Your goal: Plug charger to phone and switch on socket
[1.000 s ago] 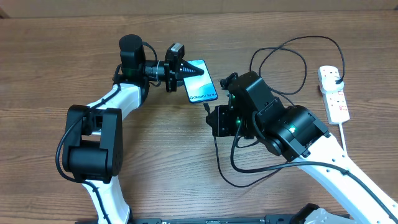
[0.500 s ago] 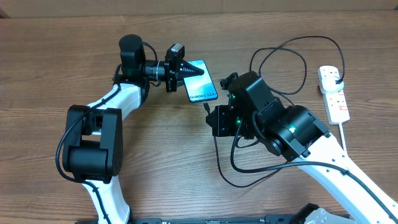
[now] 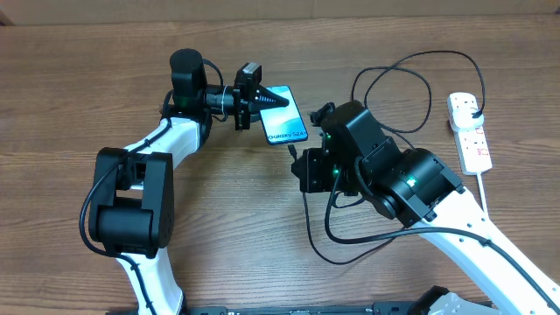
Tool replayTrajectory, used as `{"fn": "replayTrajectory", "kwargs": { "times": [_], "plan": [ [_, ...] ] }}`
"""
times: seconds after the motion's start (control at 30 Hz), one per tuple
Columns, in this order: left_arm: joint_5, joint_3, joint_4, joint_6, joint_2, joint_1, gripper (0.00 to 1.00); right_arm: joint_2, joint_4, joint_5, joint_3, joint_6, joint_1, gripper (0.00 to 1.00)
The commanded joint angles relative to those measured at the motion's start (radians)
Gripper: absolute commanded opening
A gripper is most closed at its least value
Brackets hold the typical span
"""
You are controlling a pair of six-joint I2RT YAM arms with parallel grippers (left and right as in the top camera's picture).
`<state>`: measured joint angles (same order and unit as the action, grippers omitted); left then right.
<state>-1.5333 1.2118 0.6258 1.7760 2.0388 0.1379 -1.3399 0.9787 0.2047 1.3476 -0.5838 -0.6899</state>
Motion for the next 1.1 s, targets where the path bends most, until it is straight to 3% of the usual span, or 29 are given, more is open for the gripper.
{"fn": "replayTrajectory", "kwargs": {
  "times": [0.0,1.07],
  "plan": [
    [-0.040,0.026,0.008,0.011,0.002,0.008,0.04,0.004,-0.005,-0.063,-0.003,0.017,-0.005,0.04],
    [-0.027,0.026,0.008,0.031,0.002,0.006,0.04,-0.018,-0.008,-0.017,-0.003,0.118,-0.005,0.04]
  ]
}}
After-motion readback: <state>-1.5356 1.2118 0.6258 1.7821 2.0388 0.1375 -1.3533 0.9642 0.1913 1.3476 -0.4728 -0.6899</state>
